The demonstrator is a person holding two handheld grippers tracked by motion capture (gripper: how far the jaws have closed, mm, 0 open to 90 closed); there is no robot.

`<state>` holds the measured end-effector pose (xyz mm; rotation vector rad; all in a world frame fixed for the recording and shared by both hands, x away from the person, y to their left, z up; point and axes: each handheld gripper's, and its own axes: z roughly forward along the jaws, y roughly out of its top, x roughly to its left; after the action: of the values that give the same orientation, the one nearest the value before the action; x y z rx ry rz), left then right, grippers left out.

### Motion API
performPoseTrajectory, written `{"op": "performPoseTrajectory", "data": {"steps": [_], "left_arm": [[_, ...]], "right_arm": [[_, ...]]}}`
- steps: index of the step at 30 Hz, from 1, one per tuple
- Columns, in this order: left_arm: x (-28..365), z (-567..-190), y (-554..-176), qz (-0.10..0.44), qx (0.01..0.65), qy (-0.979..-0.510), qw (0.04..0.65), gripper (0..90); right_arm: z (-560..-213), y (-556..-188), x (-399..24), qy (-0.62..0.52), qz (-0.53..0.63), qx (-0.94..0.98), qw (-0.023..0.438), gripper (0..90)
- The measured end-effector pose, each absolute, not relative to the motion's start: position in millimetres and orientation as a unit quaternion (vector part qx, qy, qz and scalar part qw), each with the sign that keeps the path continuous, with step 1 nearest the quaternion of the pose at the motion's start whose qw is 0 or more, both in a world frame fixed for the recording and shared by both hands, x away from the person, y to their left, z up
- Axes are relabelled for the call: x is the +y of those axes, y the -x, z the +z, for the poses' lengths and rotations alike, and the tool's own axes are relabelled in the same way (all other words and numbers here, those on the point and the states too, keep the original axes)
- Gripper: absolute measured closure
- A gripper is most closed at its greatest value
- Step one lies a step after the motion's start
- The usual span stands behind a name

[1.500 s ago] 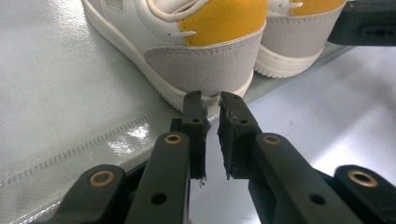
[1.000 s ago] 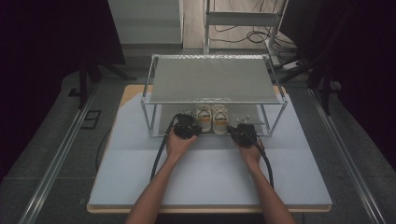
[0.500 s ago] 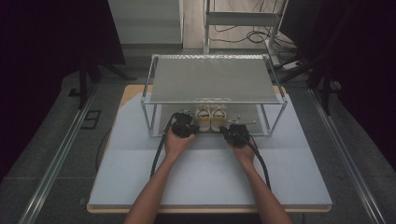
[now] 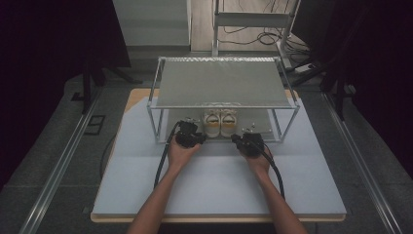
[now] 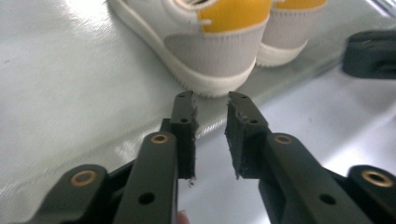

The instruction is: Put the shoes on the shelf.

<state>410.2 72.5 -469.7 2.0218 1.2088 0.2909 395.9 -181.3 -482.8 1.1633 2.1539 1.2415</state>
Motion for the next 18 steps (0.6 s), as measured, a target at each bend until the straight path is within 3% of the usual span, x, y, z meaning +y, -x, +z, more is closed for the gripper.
{"op": "performPoseTrajectory", "data": {"steps": [5,6,10,18], "left_arm": [[74,-468,-392,0.105,0.479,-0.780,0.389,60.3],[77,-466,-383,0.106,0.471,-0.781,0.397,58.3],[82,-462,-363,0.117,0.455,-0.787,0.400,52.5],[109,-461,-330,0.120,0.445,-0.784,0.416,43.2]], "right_arm": [[-477,-383,-189,-0.401,0.451,0.774,0.192,74.5],[-475,-376,-192,-0.393,0.452,0.777,0.193,68.5],[-471,-361,-200,-0.384,0.464,0.776,0.187,59.3],[-472,-332,-225,-0.376,0.466,0.781,0.176,49.3]]}}
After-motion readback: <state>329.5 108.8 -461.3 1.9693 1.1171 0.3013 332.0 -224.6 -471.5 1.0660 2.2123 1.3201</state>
